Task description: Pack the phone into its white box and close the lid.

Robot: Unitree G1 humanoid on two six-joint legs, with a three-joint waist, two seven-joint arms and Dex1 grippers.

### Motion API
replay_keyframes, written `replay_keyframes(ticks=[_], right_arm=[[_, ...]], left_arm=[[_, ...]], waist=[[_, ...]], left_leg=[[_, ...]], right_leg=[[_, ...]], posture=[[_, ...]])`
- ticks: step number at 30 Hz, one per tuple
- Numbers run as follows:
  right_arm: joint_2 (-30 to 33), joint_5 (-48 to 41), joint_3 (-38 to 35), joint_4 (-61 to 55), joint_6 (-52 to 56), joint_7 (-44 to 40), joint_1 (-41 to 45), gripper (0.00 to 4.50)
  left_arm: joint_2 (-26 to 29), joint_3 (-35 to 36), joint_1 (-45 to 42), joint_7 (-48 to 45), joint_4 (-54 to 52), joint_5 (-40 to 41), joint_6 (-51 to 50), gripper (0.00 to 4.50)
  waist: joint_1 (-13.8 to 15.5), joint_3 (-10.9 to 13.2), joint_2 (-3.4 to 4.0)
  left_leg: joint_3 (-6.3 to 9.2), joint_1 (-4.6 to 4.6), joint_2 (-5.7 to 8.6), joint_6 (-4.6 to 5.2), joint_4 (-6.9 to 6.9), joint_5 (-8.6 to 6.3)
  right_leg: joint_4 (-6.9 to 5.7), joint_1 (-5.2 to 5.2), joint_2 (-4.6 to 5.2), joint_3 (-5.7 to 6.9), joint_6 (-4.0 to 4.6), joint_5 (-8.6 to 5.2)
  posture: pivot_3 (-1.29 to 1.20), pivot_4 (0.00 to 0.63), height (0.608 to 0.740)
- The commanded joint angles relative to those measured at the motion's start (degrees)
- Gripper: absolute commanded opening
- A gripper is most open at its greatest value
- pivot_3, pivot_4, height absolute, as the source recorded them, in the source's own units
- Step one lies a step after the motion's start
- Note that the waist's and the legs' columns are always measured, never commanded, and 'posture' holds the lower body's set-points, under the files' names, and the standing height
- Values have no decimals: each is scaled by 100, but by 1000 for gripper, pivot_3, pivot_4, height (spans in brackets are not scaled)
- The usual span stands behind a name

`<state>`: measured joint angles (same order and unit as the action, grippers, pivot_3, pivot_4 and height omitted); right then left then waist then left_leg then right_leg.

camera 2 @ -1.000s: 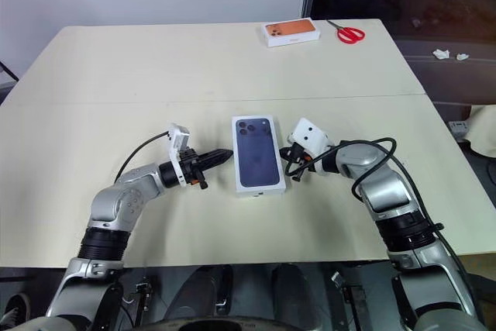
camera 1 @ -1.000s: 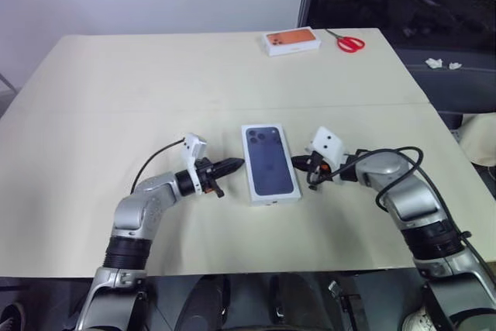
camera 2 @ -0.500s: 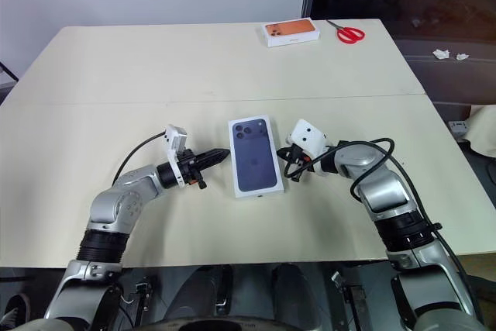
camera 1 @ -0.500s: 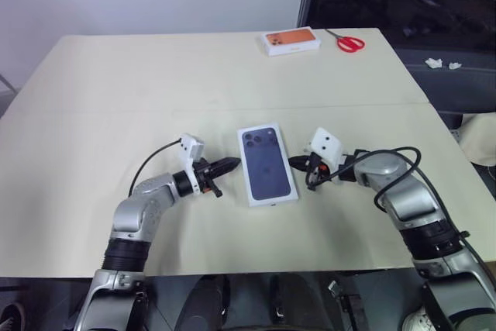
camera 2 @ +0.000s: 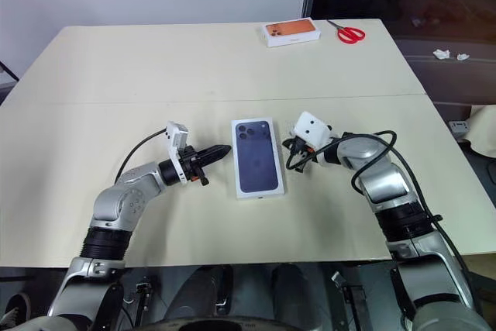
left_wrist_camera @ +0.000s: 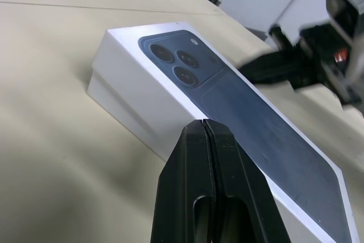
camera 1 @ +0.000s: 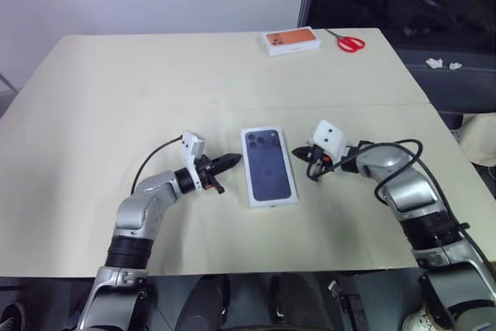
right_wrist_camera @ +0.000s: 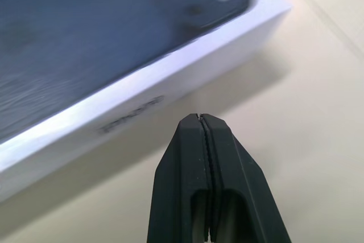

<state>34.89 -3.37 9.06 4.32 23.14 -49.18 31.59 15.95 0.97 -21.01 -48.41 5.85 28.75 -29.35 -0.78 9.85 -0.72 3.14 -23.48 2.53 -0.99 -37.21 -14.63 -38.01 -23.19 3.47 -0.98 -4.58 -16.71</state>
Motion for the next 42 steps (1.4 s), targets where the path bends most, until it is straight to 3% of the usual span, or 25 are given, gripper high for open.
replay_keyframes(ticks=[1,6,17,22,31,42], right_arm=[[-221,-384,-550,-39,-121,238,335,34],[-512,-829,-772,-249,75,198,410,34],[-482,166,317,-54,-131,461,-191,34],[-369,142,333,-296,-50,278,-411,34],[316,-818,311,-1516,704,-1074,-1088,34],[437,-456,-18,-589,87,-731,-332,34]], left_arm=[[150,145,-30,-27,-237,61,100,0],[189,313,-301,-12,-158,189,110,0],[-450,-328,-643,-10,169,-143,198,0],[-214,-678,-367,-15,472,-731,552,0],[187,-842,196,-384,-193,-479,199,0],[164,-609,116,-323,-404,-294,172,0]], waist=[[-1,0,0],[12,0,0],[-3,-1,-1],[-17,-5,-2],[-7,-7,0],[11,-7,-1]], left_leg=[[0,0,-1,-1,0,0],[0,0,-2,-2,0,1],[0,0,6,-1,-4,1],[-1,9,3,-2,-2,1],[-1,17,-2,-1,0,0],[0,17,-2,0,-2,0]], right_leg=[[0,-1,-1,0,0,0],[0,0,-1,0,0,0],[-2,2,1,0,0,0],[-3,7,-4,-4,0,0],[0,16,-4,-7,0,0],[1,19,-2,-3,0,0]], posture=[[0,150,740],[0,150,740],[0,150,740],[0,150,740],[0,150,740],[0,150,740]])
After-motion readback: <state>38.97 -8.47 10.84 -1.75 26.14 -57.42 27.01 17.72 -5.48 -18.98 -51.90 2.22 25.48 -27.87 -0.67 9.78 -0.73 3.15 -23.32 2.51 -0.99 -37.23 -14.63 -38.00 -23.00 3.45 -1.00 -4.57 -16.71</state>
